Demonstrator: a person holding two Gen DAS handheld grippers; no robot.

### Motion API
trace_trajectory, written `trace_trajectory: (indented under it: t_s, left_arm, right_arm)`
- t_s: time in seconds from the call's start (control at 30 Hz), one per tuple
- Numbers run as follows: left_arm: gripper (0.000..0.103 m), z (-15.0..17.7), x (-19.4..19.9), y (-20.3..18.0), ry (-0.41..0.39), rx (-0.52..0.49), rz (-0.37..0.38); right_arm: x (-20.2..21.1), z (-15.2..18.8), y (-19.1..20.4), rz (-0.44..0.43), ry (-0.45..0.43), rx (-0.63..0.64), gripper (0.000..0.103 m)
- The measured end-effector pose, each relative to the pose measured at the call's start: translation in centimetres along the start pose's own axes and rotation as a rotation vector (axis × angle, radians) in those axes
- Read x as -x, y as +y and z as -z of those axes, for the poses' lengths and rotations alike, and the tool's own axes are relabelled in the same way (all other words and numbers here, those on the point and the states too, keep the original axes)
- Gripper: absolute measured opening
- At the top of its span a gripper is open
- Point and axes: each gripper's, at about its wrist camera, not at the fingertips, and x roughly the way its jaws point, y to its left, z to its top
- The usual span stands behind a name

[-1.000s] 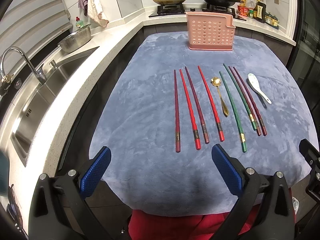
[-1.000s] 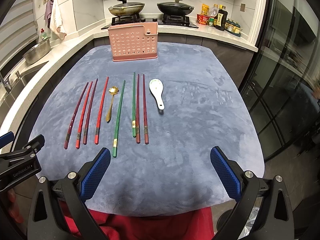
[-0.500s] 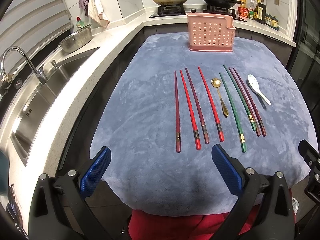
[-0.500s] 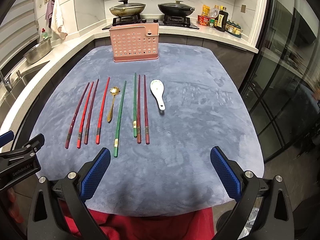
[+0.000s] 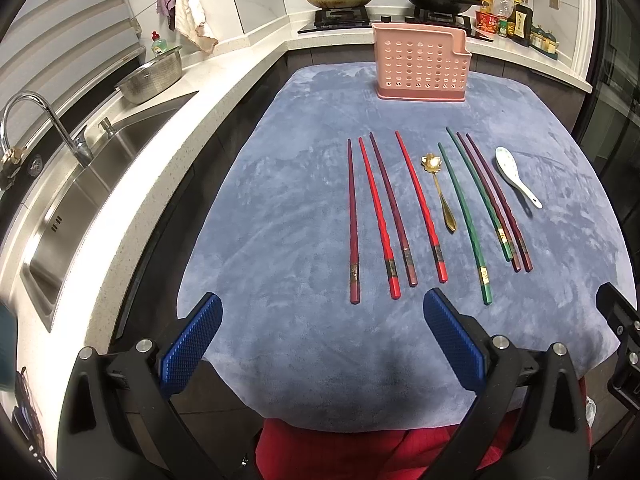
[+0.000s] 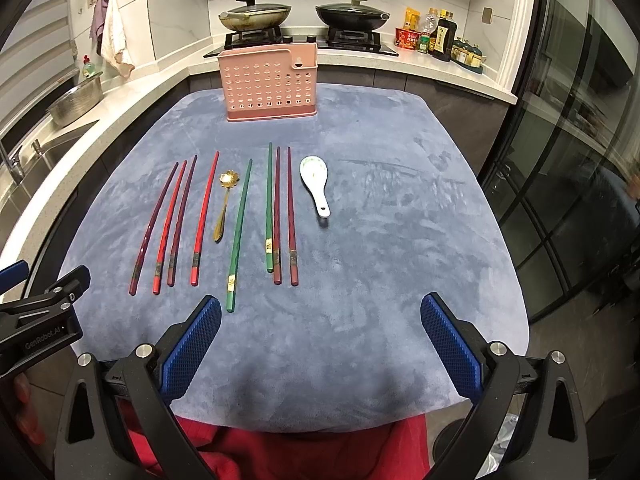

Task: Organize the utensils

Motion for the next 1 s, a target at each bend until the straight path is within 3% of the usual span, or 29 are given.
trace_trajectory:
  t_s: [0.67, 1.0]
  left_arm:
    - [0.096, -0.4, -1.1, -0.8, 0.035, 0.011, 0.015]
    - [0.096, -1.1, -5.5, 1.9, 0.064, 0.102, 0.076]
  right_arm:
    - [-0.9, -0.3, -0.8, -0.001, 0.017, -0.013, 0.096]
    - [-2.9, -0.8, -2.3, 0.004, 0.040, -0.060, 0.096]
